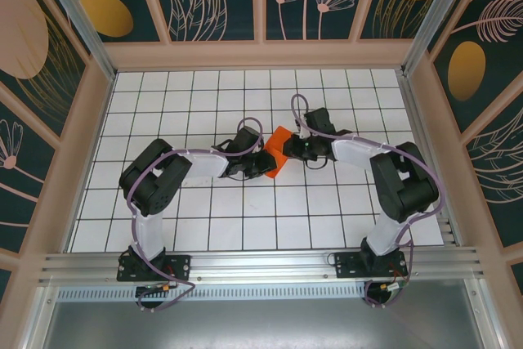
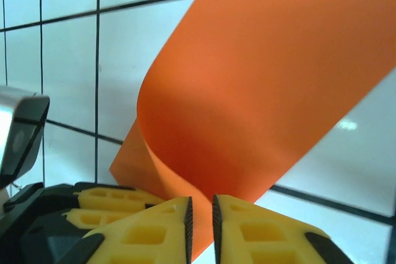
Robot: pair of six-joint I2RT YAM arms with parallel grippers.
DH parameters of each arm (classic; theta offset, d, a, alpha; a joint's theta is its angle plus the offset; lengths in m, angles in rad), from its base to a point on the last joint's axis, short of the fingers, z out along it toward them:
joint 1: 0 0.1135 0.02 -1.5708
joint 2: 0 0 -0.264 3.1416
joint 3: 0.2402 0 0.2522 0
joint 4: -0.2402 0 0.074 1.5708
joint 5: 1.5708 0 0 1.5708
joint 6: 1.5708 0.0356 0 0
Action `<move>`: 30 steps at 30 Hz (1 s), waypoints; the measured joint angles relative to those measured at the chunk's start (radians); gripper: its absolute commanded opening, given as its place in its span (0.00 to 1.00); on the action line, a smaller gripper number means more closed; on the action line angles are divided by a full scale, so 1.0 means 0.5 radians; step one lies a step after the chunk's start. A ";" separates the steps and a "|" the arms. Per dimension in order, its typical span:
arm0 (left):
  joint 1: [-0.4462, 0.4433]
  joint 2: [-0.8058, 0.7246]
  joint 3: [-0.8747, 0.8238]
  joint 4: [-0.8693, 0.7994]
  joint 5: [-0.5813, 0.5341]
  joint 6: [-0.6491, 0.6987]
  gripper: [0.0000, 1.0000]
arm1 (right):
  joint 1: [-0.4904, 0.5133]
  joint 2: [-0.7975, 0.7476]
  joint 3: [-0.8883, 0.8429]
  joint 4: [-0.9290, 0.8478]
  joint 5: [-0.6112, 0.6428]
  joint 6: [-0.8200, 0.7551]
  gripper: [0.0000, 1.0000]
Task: Fold a paper plane with a square sheet of paper (pick it up from the middle)
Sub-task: Fold the triangle a second time at the center of the table.
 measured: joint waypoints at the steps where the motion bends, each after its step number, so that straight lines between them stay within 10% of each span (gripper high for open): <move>1: 0.000 0.001 0.000 -0.004 -0.003 -0.004 0.19 | 0.015 0.000 -0.018 0.007 -0.018 0.002 0.17; 30: 0.000 0.001 0.027 -0.061 -0.014 -0.005 0.17 | 0.082 0.227 0.003 0.030 -0.039 -0.043 0.12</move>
